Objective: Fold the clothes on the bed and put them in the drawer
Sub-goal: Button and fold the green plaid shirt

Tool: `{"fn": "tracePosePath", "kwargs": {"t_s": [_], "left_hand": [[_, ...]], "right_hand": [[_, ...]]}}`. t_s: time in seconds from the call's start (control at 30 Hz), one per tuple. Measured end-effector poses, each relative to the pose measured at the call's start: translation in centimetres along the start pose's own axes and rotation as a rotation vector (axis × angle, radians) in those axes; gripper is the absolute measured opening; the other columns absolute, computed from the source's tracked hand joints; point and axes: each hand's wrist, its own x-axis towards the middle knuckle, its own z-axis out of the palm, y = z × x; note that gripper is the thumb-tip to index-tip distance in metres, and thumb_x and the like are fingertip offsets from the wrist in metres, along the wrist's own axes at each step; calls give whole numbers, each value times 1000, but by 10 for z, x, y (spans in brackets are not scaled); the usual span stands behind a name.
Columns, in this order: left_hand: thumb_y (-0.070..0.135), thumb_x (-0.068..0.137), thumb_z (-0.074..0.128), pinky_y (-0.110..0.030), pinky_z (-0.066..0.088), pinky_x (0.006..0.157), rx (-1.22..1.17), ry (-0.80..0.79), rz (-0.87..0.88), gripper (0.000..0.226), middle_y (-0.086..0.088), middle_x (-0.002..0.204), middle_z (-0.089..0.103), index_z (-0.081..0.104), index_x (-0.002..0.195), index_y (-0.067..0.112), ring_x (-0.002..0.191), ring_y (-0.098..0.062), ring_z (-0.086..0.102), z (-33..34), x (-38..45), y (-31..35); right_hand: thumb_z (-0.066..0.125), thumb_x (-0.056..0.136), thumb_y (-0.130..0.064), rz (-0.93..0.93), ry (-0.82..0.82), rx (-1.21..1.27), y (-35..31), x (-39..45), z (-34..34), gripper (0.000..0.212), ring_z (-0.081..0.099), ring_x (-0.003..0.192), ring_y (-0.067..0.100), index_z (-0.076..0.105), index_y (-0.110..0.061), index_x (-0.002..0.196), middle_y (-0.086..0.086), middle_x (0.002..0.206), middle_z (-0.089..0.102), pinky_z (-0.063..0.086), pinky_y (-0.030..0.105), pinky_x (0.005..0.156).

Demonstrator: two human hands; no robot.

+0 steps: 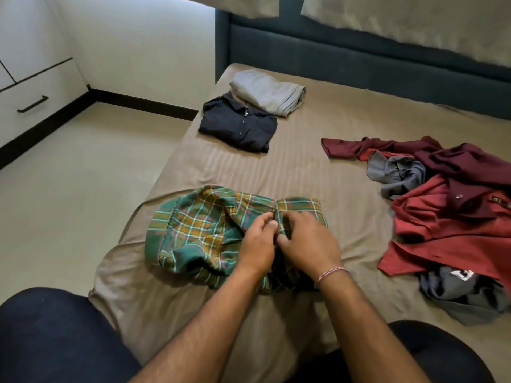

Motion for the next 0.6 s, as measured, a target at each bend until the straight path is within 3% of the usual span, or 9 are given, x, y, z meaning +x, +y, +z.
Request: {"fn": "tracePosePath", "kwargs": {"t_s": [0.1,0.17,0.3,0.37,0.43,0.5,0.6], "left_hand": [[69,72,53,-49,42,118,-36,-70,-32,78,5,140,64,61,140,32,132,-14,58,20,-3,-1],[73,74,55,-47,39,121,-64,-167,-55,82,7,145,61,58,145,31,136,-11,55,37,-11,-2],[67,86,55,-40,30,127,3,-325,-19,81,7,159,48,44,157,28,145,-4,44,67,-35,9],[50,99,53,-35,21,129,213,-330,155,70,6,167,34,35,162,26,152,-4,30,77,-43,12],[43,104,52,-35,9,131,519,-329,334,69,6,174,13,24,165,29,159,-6,7,85,-41,5],[47,104,48,-40,2,131,732,-368,370,76,4,176,-3,12,167,28,161,-12,-8,92,-36,-5],[47,104,47,-41,-1,131,857,-461,281,82,-7,175,-12,2,168,20,161,-22,-13,104,-31,-11]], "right_hand": [[61,73,-62,76,139,65,20,-1,-14,70,58,117,30,55,-33,136,3,122,56,53,43,97],[70,76,-56,131,142,84,38,-3,-22,77,56,120,32,50,-29,145,7,128,56,49,43,101],[67,83,-12,284,185,334,93,-2,-37,40,68,96,35,68,-17,123,13,105,73,51,33,82],[58,83,0,429,192,663,132,2,-44,32,71,81,32,72,-10,110,15,93,74,60,42,80],[50,86,10,586,161,974,161,7,-50,29,72,66,29,69,-4,102,22,89,71,64,42,64],[50,91,9,666,96,1025,180,10,-50,22,70,56,26,66,-6,91,23,84,68,59,34,52],[68,94,-4,666,-44,1043,197,14,-45,5,74,68,31,70,0,97,22,87,76,62,37,61]]}}
